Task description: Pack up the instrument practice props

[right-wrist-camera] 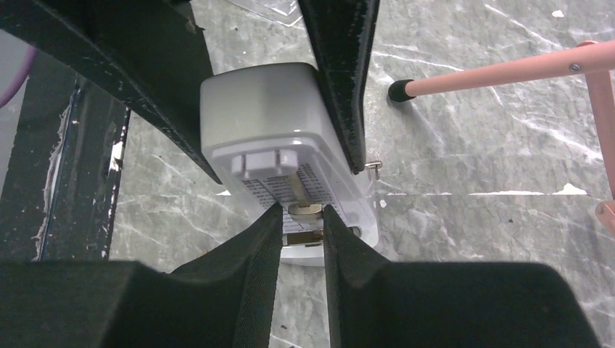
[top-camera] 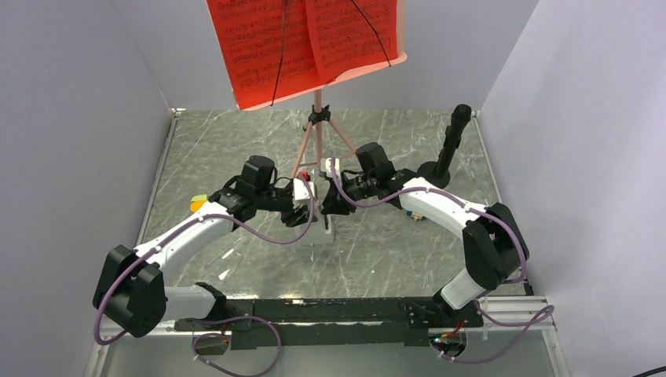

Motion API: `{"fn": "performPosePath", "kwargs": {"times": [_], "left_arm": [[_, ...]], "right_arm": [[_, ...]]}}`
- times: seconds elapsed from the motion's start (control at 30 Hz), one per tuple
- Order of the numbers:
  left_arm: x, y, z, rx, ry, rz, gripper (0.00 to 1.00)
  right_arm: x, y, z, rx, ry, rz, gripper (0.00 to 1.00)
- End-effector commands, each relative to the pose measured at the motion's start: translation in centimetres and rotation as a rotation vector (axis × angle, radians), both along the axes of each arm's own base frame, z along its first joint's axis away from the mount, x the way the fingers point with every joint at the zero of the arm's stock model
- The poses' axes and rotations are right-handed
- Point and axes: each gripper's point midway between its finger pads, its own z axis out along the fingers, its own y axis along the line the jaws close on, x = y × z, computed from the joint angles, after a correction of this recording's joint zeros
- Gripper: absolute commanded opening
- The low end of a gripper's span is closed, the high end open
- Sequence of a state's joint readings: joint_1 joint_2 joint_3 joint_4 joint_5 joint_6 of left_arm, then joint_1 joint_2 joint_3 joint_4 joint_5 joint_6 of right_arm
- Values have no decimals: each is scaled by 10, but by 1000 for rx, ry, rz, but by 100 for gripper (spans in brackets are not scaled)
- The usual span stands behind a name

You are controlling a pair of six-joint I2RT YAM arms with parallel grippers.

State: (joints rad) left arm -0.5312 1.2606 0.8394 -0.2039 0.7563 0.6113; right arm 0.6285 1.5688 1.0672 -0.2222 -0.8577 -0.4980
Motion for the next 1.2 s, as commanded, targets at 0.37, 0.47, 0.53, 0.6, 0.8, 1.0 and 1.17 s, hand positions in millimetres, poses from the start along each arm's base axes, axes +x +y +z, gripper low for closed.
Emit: {"fn": "performPosePath", "kwargs": {"times": [0.37, 0.47, 0.53, 0.6, 0.8, 1.0, 1.17], "left_arm": [[25, 7, -10, 36, -60, 93, 1], [25, 7, -10, 40, -66, 93, 4], [26, 8, -7, 40, -74, 99, 19], [27, 9, -2, 34, -79, 109, 37], [22, 9, 18, 4, -91, 114, 91], [21, 17, 26, 16, -95, 152, 99], [24, 29, 19, 74, -72, 221, 99]], "right_arm": [[-16, 4, 27, 65, -106, 124, 27], [-14, 3, 23, 59, -93, 100, 32], [-13, 1, 23, 52, -92, 83, 37], [-12, -2, 22, 44, -96, 64, 45], [1, -18, 28, 20, -104, -28, 69], [14, -35, 38, 28, -84, -108, 100], [14, -41, 41, 13, -82, -112, 100]]}}
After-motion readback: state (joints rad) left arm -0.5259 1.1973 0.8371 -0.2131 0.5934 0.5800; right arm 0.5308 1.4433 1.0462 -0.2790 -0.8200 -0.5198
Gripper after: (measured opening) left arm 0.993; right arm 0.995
